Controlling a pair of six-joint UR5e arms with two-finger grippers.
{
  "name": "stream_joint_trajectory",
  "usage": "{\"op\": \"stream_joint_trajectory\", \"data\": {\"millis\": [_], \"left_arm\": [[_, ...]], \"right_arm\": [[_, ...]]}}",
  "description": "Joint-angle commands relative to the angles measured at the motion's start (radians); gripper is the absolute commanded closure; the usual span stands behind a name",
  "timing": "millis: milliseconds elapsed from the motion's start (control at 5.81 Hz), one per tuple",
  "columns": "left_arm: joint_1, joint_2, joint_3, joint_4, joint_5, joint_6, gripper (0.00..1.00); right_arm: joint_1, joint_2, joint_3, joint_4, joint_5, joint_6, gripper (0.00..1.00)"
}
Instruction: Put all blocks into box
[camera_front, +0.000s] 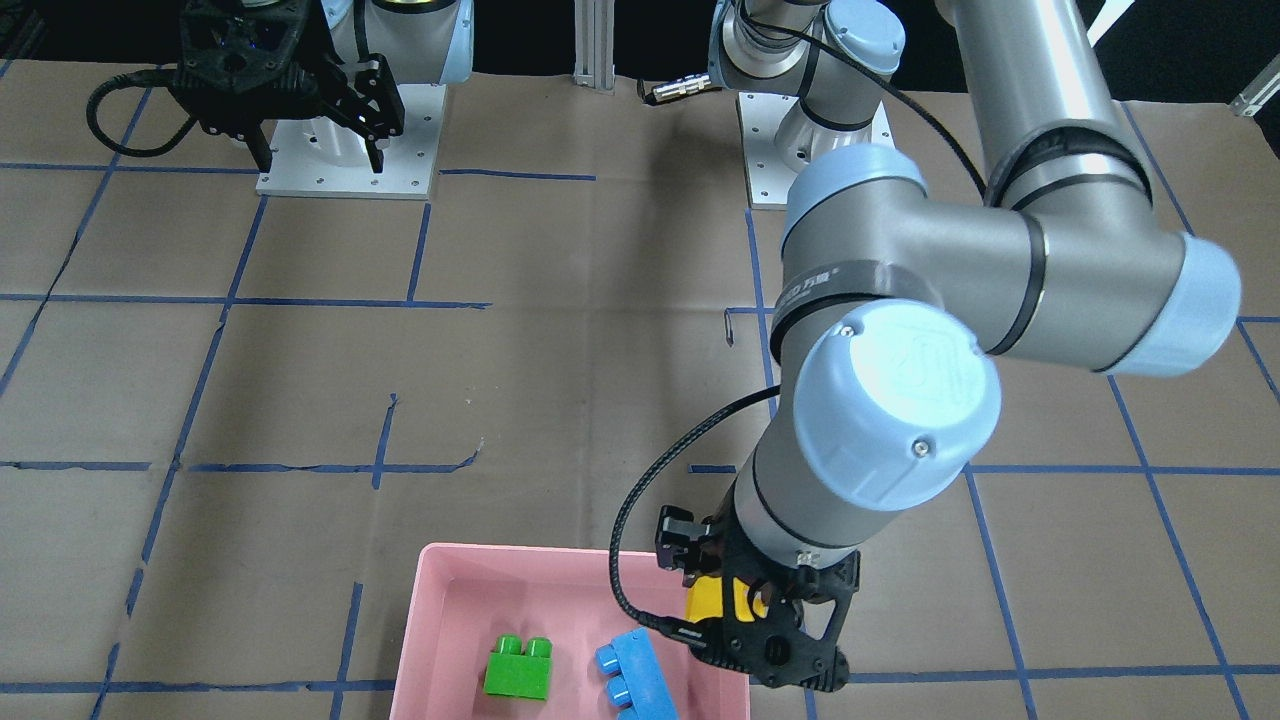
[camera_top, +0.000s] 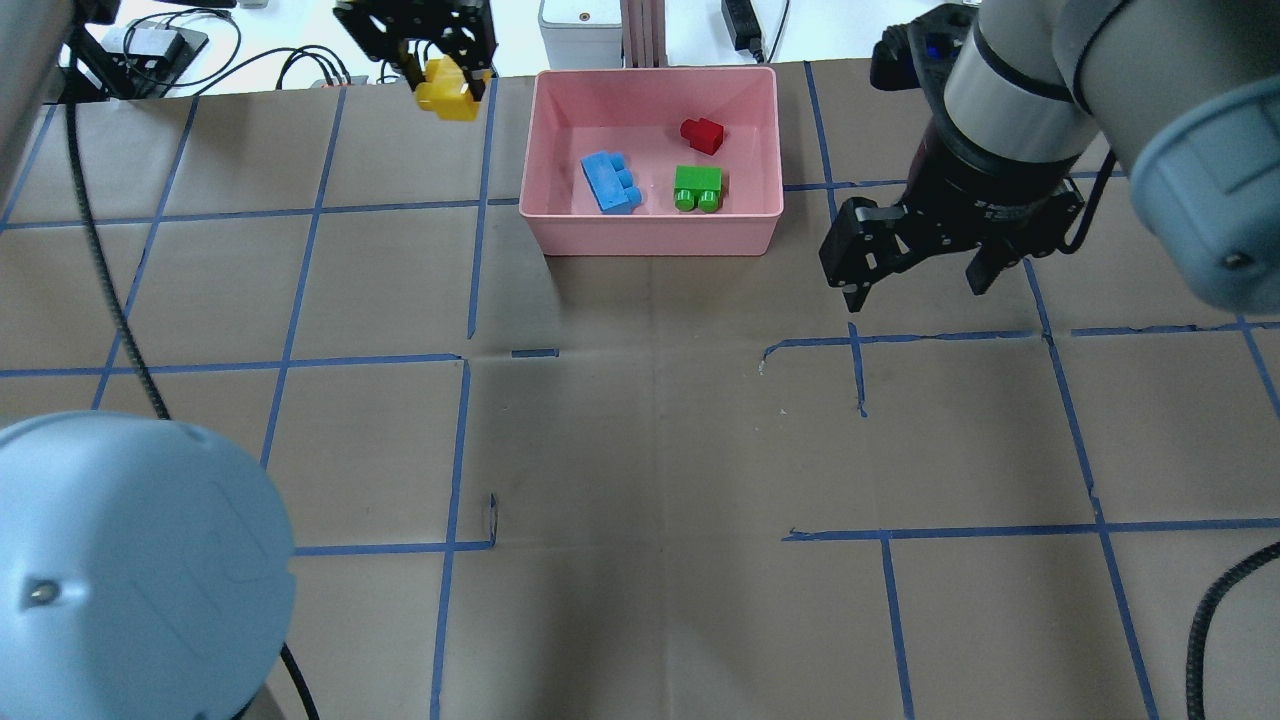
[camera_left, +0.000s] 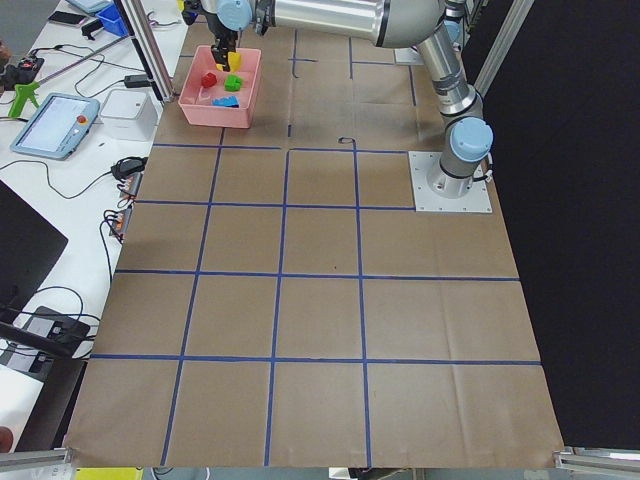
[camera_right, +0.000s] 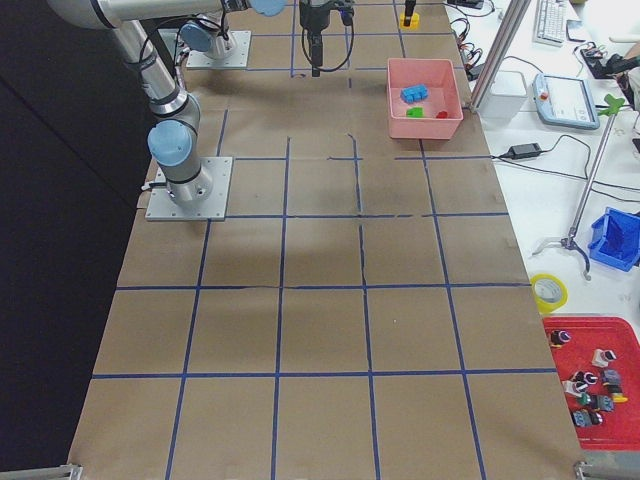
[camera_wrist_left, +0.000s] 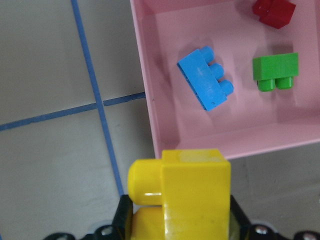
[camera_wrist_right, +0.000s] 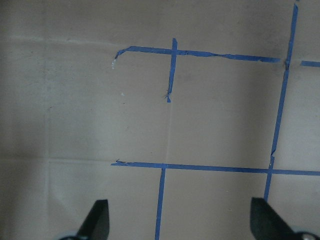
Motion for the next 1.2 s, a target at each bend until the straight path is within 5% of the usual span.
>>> {"op": "stream_joint_trajectory", "data": {"millis": [0,172,344,516,689,1033], "left_arm": [[-0.012,-0.169,0.077,0.151,0.015,-0.012,0.95],[-0.012,-0.213,0.074,0.208,0.040,-0.012,0.95],[-0.012,-0.219,0.059,0.208,0.042,-0.012,0.68],[-0.016,-0.218,0.056,0.205,0.042,-0.026,0.12],[-0.024,-0.207,0.060,0.202,0.043,-0.056,0.01],[-0.012,-0.088,0.042,0.119,0.031,-0.035,0.01]], "right_arm": [[-0.011,-0.010,-0.001,-0.007,0.002,0.002,0.00],[-0.008,-0.008,-0.001,-0.009,0.002,0.000,0.00],[-0.008,-0.008,-0.001,-0.007,0.002,0.000,0.00],[-0.007,-0.002,-0.001,-0.009,0.005,-0.002,0.00],[-0.007,-0.008,-0.001,-0.007,0.005,-0.002,0.00],[-0.007,-0.005,-0.001,-0.007,0.005,-0.002,0.00]]}}
